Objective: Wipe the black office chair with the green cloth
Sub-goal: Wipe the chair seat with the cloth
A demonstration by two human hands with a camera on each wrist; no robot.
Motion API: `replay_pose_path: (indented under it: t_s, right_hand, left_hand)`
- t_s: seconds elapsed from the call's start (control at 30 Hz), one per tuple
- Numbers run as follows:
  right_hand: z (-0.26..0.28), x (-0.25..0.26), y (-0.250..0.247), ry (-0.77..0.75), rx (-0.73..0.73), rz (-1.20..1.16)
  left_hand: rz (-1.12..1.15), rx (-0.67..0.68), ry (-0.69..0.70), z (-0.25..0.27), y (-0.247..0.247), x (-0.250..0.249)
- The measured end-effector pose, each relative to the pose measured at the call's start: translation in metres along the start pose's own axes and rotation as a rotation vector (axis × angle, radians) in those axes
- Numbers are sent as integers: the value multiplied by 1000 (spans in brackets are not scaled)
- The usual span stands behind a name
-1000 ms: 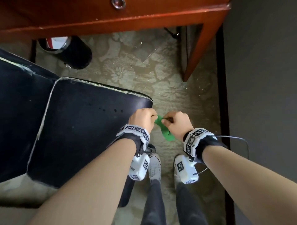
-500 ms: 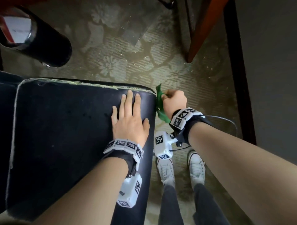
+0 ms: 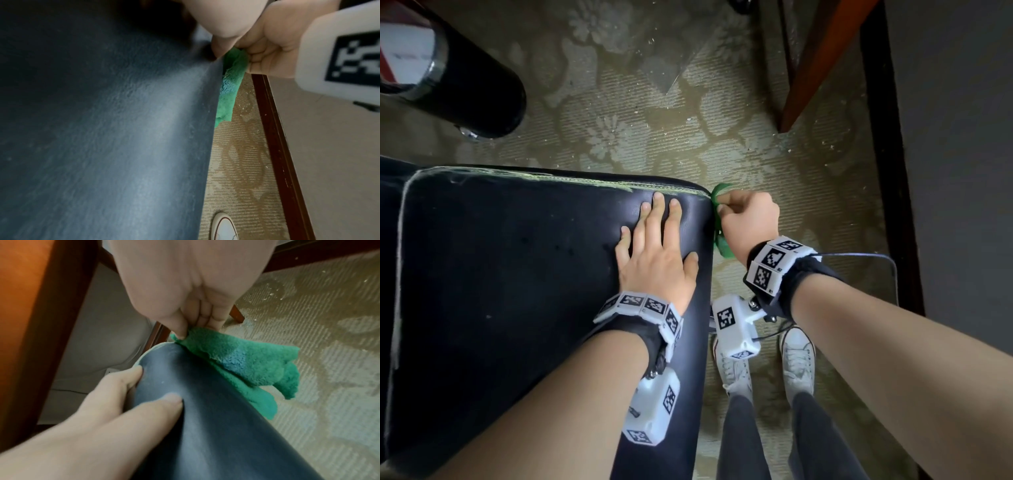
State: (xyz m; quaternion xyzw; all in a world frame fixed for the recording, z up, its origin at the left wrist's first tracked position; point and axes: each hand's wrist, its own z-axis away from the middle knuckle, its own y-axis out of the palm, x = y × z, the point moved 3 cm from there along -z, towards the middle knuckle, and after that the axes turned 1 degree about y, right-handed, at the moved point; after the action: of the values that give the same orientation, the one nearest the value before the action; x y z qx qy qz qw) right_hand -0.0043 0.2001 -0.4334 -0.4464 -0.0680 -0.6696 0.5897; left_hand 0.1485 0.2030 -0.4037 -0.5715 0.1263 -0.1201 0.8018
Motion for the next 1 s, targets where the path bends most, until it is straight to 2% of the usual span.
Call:
replay_pose_path:
  t_s: [0.1,0.3,0.6,0.83,0.93,1.0]
  right_hand:
    - [2,3,3,-60,19,32]
    - [-6,8,8,-28,31,137]
    - [16,26,-2,-273,16,260]
    - [3,21,4,-210,57,413]
    - [-3,21,-5,-84,29,290]
    - [-2,24,-12,-87,-11,211]
  left_hand:
    - [4,-3,-13,-3,-1,1]
    - [-2,-5,-5,-4,-2,3]
    - [8,-27,-10,-4,-1,2]
    - [18,37,-1,-1,-7,-1]
    - [41,82,37,3,-14,-2]
    - [75,102,55,4,-19,0]
